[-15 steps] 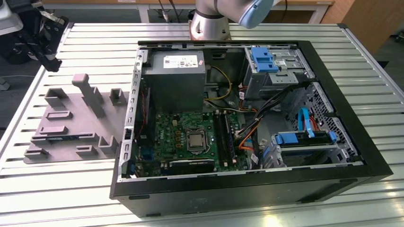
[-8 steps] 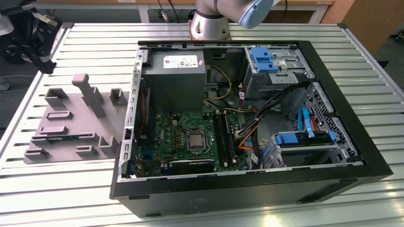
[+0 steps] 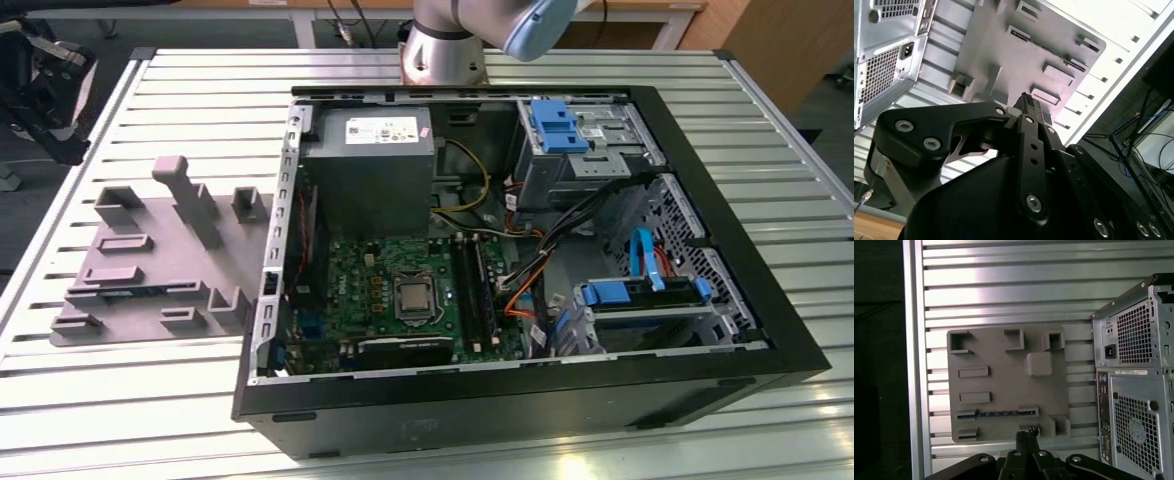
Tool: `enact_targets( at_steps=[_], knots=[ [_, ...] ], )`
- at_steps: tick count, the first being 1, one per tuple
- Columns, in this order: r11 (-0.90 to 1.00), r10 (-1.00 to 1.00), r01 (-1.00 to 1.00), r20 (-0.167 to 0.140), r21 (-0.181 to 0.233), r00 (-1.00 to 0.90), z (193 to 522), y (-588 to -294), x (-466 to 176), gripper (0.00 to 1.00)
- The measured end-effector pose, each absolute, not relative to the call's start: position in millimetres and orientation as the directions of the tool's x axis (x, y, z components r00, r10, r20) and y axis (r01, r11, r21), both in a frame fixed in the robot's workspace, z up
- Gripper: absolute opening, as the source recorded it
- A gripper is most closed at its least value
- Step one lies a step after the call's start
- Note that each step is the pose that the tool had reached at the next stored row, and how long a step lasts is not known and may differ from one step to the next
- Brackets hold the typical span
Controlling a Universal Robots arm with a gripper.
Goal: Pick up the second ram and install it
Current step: 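Reach for the second ram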
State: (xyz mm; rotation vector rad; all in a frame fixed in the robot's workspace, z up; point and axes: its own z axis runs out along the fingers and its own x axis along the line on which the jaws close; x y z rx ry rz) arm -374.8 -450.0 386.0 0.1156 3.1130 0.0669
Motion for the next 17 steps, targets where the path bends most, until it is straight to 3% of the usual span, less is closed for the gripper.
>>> enact_targets(
  at_steps=[17],
  knots=[
    [0.997,0.064,0.064,-0.005,0.033,-0.998,369,-459,-391,0.11]
  ],
)
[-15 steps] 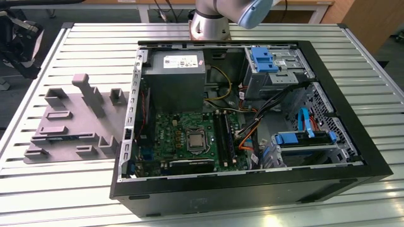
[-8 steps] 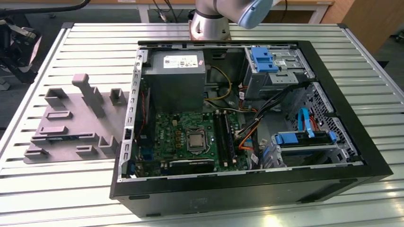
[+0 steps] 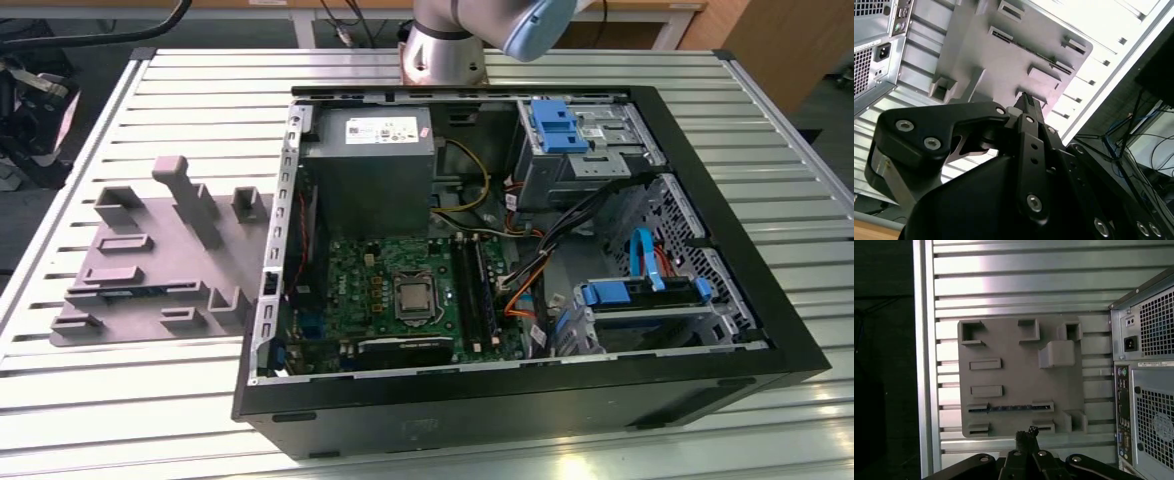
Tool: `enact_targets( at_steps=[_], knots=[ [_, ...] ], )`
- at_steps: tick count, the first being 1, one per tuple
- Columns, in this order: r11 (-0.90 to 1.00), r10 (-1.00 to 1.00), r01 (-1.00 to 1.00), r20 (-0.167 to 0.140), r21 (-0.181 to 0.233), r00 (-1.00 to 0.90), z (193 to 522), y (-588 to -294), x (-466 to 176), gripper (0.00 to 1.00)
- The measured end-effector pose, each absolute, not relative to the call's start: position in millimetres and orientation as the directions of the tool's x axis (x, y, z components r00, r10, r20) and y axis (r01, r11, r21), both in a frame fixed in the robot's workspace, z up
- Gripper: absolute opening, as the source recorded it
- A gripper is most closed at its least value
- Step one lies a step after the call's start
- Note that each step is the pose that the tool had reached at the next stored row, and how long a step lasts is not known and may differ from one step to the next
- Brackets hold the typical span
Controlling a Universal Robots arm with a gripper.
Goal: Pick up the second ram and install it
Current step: 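Reach for the second ram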
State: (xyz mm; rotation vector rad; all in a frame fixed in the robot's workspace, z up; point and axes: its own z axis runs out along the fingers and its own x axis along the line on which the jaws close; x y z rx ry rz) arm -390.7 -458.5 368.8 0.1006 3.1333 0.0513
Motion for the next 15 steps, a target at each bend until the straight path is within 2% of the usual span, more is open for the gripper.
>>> enact_targets(
  at_steps=[15],
  knots=[
    [0.998,0.054,0.053,-0.004,0.033,-0.999,348,-466,-398,0.11]
  ],
)
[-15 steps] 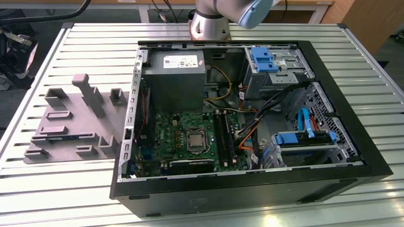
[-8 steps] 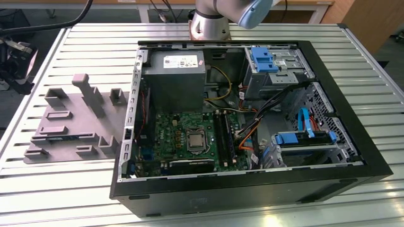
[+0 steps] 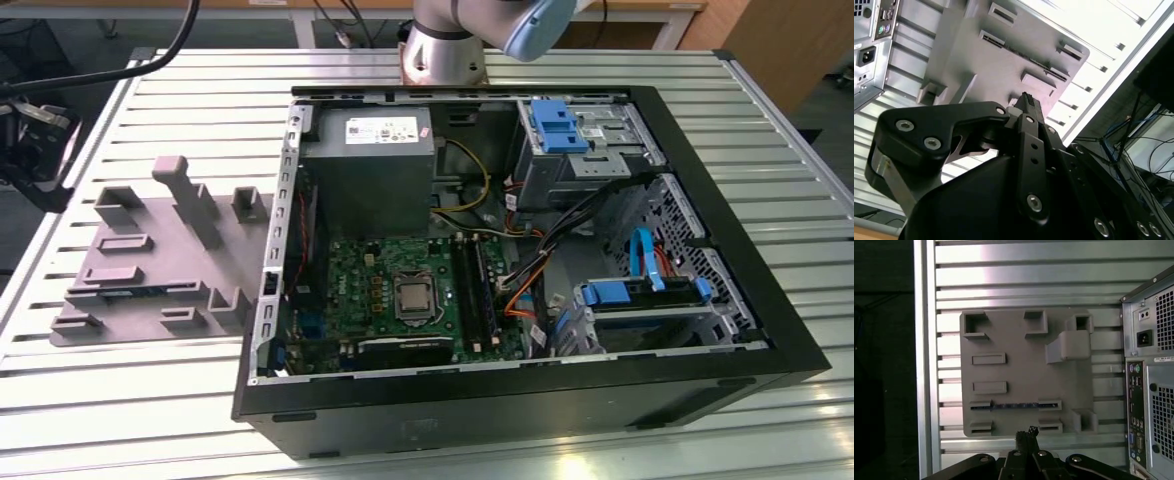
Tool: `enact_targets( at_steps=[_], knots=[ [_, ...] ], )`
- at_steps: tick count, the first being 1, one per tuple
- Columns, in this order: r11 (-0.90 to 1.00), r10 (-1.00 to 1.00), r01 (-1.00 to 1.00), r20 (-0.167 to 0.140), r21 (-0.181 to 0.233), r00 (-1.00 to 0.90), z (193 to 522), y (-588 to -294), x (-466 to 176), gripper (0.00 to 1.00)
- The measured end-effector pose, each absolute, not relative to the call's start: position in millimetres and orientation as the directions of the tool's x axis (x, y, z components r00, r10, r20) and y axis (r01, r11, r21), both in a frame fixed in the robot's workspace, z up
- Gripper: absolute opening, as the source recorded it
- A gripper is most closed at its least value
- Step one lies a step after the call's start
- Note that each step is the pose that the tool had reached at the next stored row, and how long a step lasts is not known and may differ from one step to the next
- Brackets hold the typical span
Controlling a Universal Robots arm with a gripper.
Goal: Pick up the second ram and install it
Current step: 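Reach for the second ram, then pick up the second ram and move it above second insertion slot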
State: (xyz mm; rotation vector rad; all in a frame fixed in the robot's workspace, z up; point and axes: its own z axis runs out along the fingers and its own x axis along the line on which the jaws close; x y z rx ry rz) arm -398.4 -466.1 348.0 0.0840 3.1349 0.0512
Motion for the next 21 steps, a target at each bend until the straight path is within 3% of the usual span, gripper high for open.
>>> enact_targets(
  at_steps=[21],
  knots=[
    [0.999,-0.001,-0.001,-0.004,0.033,-1.000,345.4,-466.9,-399.0,0.11]
  ],
)
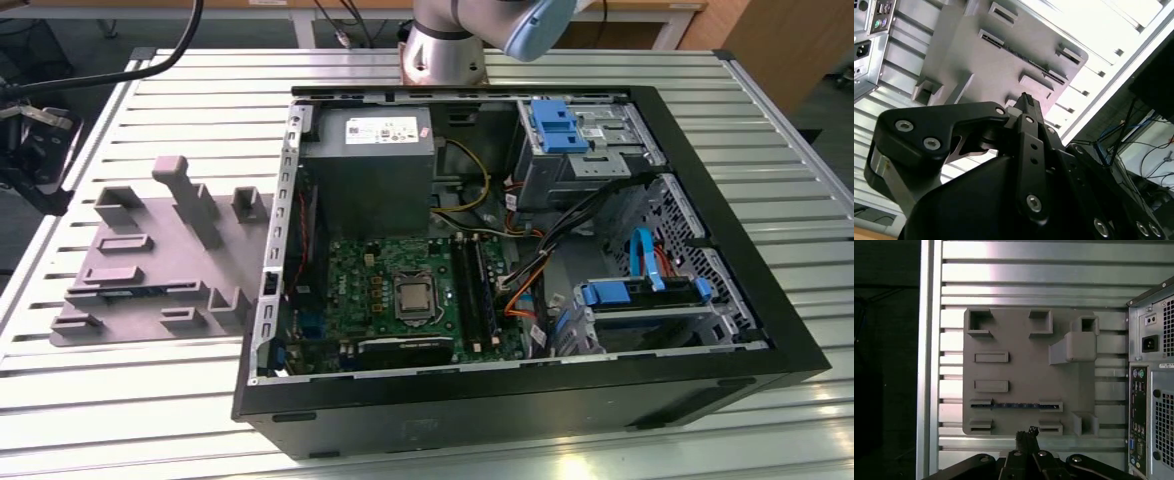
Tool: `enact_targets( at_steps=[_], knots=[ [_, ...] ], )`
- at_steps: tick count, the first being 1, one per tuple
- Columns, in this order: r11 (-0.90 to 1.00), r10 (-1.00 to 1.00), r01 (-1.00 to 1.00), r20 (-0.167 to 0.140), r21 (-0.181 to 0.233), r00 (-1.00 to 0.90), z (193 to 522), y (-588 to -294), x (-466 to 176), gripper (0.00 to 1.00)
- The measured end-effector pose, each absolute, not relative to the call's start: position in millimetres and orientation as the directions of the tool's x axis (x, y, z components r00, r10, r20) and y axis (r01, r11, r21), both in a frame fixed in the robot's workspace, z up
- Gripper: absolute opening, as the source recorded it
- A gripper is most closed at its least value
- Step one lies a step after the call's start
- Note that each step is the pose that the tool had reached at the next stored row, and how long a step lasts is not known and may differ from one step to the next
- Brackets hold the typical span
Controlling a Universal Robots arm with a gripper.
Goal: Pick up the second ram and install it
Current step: 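Pick up the second ram and move it above second insertion slot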
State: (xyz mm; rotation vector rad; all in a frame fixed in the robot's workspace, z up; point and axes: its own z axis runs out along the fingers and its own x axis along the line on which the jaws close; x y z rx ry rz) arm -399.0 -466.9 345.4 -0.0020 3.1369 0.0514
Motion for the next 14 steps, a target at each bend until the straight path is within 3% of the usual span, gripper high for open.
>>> enact_targets(
  at_steps=[14],
  knots=[
    [0.996,-0.079,-0.079,-0.004,0.033,-0.997,345.4,-466.8,-399.4,0.11]
  ],
)
